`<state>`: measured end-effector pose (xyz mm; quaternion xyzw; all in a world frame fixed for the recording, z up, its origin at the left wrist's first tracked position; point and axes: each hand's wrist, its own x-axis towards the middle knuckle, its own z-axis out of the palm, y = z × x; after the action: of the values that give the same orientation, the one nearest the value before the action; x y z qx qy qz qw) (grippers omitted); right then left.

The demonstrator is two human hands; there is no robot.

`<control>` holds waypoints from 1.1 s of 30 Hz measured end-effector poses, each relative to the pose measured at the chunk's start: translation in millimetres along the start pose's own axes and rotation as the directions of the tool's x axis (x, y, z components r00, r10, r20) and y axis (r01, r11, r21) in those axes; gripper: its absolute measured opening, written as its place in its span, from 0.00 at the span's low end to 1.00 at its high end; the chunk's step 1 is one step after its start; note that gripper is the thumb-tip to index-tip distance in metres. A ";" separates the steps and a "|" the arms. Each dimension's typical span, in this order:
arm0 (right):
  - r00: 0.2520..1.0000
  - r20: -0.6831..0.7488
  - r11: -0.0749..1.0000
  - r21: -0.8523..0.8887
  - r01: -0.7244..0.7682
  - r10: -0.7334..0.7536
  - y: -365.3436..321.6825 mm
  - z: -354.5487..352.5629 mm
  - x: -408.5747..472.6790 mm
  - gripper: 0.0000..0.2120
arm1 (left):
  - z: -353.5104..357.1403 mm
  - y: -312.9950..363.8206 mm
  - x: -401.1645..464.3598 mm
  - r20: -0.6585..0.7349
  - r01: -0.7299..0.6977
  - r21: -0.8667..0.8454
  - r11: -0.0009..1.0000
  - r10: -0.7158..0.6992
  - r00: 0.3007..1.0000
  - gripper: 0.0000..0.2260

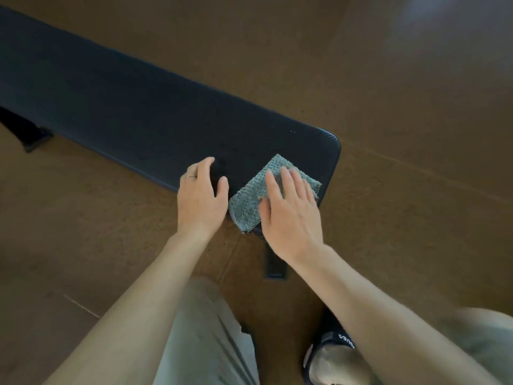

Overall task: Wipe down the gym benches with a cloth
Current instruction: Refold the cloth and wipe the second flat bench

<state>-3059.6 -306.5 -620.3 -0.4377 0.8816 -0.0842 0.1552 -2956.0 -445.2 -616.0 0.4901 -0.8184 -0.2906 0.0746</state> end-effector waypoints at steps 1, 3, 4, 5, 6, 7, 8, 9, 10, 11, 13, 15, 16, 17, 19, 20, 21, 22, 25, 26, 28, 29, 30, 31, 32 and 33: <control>0.999 -0.018 1.000 0.003 -0.028 0.028 -5.7 16.0 4.5 0.29 | 9.0 -8.9 12.7 -0.094 -0.058 0.073 0.996 0.065 0.993 0.15; 0.993 -0.074 0.995 0.014 -0.096 0.097 -12.0 37.4 13.8 0.31 | 22.4 -22.3 37.2 -0.242 -0.114 0.144 0.983 0.146 0.959 0.08; 0.987 -0.099 0.992 0.019 -0.122 0.123 -13.8 42.4 17.4 0.32 | 27.2 -26.1 47.5 -0.294 -0.113 0.145 0.983 0.152 0.944 0.08; 0.985 -0.114 0.991 0.014 -0.132 0.133 -14.6 45.4 20.1 0.33 | 31.5 -28.2 54.8 -0.337 -0.102 0.147 0.984 0.147 0.930 0.08; 0.985 -0.115 0.991 -0.004 -0.133 0.132 -15.5 45.5 22.7 0.33 | 35.8 -29.8 59.1 -0.377 -0.096 0.163 0.982 0.152 0.914 0.09; 0.987 -0.107 0.991 -0.030 -0.128 0.124 -15.8 44.5 26.0 0.34 | 39.1 -30.6 60.2 -0.402 -0.100 0.186 0.977 0.168 0.900 0.09; 0.989 -0.096 0.991 -0.058 -0.117 0.111 -14.7 42.4 30.4 0.34 | 41.3 -32.1 59.2 -0.410 -0.114 0.202 0.973 0.189 0.892 0.09; 0.992 -0.091 0.991 -0.084 -0.100 0.092 -11.8 39.6 36.6 0.34 | 42.0 -33.3 57.3 -0.406 -0.130 0.208 0.969 0.207 0.890 0.08; 0.993 -0.090 0.992 -0.100 -0.080 0.071 -6.7 35.3 44.5 0.34 | 41.3 -34.3 55.6 -0.398 -0.143 0.211 0.967 0.218 0.891 0.08; 0.995 -0.086 0.993 -0.106 -0.060 0.051 0.9 29.3 54.1 0.33 | 39.8 -34.9 54.1 -0.387 -0.149 0.215 0.965 0.225 0.894 0.08; 0.997 -0.081 0.992 -0.121 -0.022 0.013 22.0 17.5 79.0 0.32 | 37.8 -33.9 53.4 -0.370 -0.154 0.216 0.964 0.226 0.901 0.08; 0.996 -0.085 0.992 -0.129 -0.017 0.006 42.6 7.8 109.7 0.30 | 38.5 -31.9 53.9 -0.374 -0.151 0.209 0.966 0.222 0.901 0.09; 0.996 -0.090 0.992 -0.127 -0.030 0.019 49.1 4.1 123.4 0.30 | 39.8 -32.0 53.8 -0.378 -0.150 0.204 0.967 0.219 0.899 0.09; 0.994 -0.101 0.991 -0.124 -0.047 0.035 52.3 3.4 133.2 0.30 | 40.8 -32.8 53.6 -0.383 -0.147 0.198 0.969 0.215 0.898 0.10; 0.992 -0.111 0.991 -0.116 -0.070 0.057 46.0 6.3 130.9 0.29 | 41.3 -36.0 53.2 -0.392 -0.149 0.186 0.971 0.213 0.895 0.10; 0.992 -0.110 0.991 -0.114 -0.066 0.053 38.3 10.2 115.6 0.30 | 41.4 -37.7 52.3 -0.394 -0.154 0.183 0.971 0.217 0.893 0.09; 0.994 -0.107 0.992 -0.115 -0.043 0.031 28.7 15.1 91.8 0.30 | 41.6 -38.7 51.8 -0.395 -0.158 0.181 0.971 0.218 0.892 0.09; 0.994 -0.105 0.993 -0.119 -0.006 -0.006 17.9 21.2 61.4 0.30 | 41.5 -38.9 51.7 -0.394 -0.160 0.180 0.971 0.220 0.892 0.09; 0.993 -0.060 0.989 -0.117 0.094 -0.101 -2.4 37.0 -17.5 0.30 | 41.2 -37.3 52.4 -0.389 -0.154 0.195 0.969 0.220 0.895 0.09; 0.992 -0.031 0.985 -0.129 0.114 -0.119 2.2 36.7 -21.2 0.30 | 41.6 -37.4 52.1 -0.390 -0.152 0.198 0.968 0.220 0.894 0.09; 0.994 -0.023 0.981 -0.167 0.100 -0.106 19.1 29.3 2.8 0.29 | 42.1 -37.7 53.3 -0.391 -0.156 0.193 0.969 0.221 0.893 0.09; 0.995 -0.052 0.983 -0.172 0.071 -0.081 28.2 23.1 24.3 0.29 | 42.2 -37.9 54.2 -0.388 -0.156 0.185 0.970 0.218 0.895 0.09; 0.996 -0.078 0.987 -0.161 0.022 -0.035 37.3 15.5 49.7 0.29 | 42.2 -38.5 54.8 -0.386 -0.155 0.178 0.972 0.214 0.898 0.10; 0.996 -0.087 0.989 -0.141 -0.041 0.029 44.9 8.0 73.7 0.28 | 41.8 -38.4 55.4 -0.383 -0.155 0.171 0.973 0.211 0.899 0.10; 0.992 -0.087 0.987 -0.124 -0.098 0.087 49.2 3.4 92.1 0.28 | 41.4 -38.0 55.9 -0.379 -0.157 0.168 0.973 0.211 0.901 0.10; 0.987 -0.092 0.984 -0.110 -0.140 0.130 48.2 2.9 101.1 0.28 | 41.0 -37.4 56.2 -0.370 -0.160 0.167 0.973 0.212 0.904 0.10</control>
<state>-3152.0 -358.2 -656.9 -0.3815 0.9184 -0.0404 0.0973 -2972.9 -489.3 -679.3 0.4609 -0.8483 -0.1248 0.2287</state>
